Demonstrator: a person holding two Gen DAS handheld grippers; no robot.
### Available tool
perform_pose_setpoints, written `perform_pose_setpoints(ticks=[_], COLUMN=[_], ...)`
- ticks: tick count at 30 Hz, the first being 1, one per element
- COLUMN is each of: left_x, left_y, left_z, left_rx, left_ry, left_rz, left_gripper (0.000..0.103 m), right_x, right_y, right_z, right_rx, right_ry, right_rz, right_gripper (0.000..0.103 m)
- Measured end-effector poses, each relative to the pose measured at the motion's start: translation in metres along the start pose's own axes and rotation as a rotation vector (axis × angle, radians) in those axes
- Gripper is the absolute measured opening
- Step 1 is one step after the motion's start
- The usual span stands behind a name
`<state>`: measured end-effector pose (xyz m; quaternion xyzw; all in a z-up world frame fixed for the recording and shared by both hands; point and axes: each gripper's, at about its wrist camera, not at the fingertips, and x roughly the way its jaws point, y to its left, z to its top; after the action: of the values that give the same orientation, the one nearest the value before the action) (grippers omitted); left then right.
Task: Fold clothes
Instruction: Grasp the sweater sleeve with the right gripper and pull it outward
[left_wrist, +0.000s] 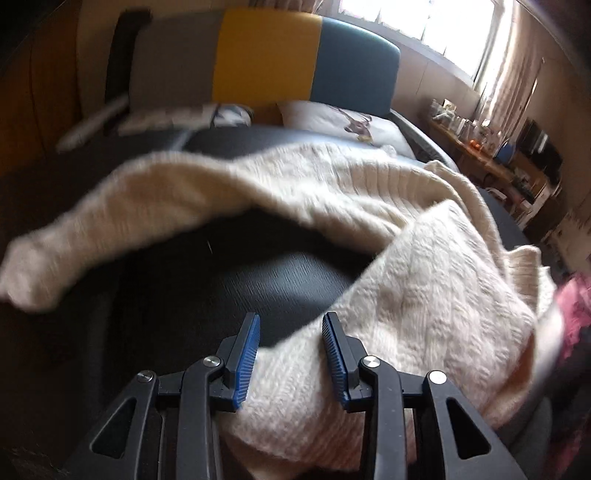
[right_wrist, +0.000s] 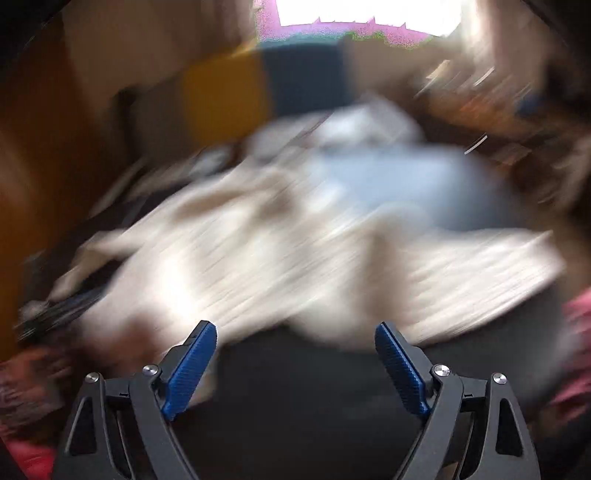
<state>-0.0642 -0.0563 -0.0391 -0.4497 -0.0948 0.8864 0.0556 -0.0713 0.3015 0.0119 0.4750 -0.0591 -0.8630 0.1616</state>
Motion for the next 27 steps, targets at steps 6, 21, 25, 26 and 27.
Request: perform_pose_setpoints(ticks=[6,21,25,26,27], left_x=[-0.015,-0.031,-0.033,-0.032,-0.031], left_y=[0.001,0.013,-0.007,-0.010,-0.014], left_z=[-0.008,-0.036,-0.046,-0.047,-0.049], left_rx=[0.067,0.086,0.175,0.179,0.171], left_ry=[-0.017,-0.011,-0.003,0.009,0.027], left_rz=[-0.080,-0.277,-0.273,-0.296,-0.348], left_gripper=[0.035,0.036,0.036,0.036,0.036], right_x=[0.064,-0.022,-0.023,-0.017,-0.005], right_y=[0.052,0.002,-0.008,-0.011,-0.016], right_z=[-0.032,0.002,0.013,0.013,0.009], right_rx=[0.052,0.260,0.278,0.286,0.303], right_ry=[0.178,-0.197,-0.201,-0.171,-0.140], right_rz=[0.184,0.117,0.017,-0.005,-0.017], right_gripper=[0.071,0.013,0.013,0.013,0.013])
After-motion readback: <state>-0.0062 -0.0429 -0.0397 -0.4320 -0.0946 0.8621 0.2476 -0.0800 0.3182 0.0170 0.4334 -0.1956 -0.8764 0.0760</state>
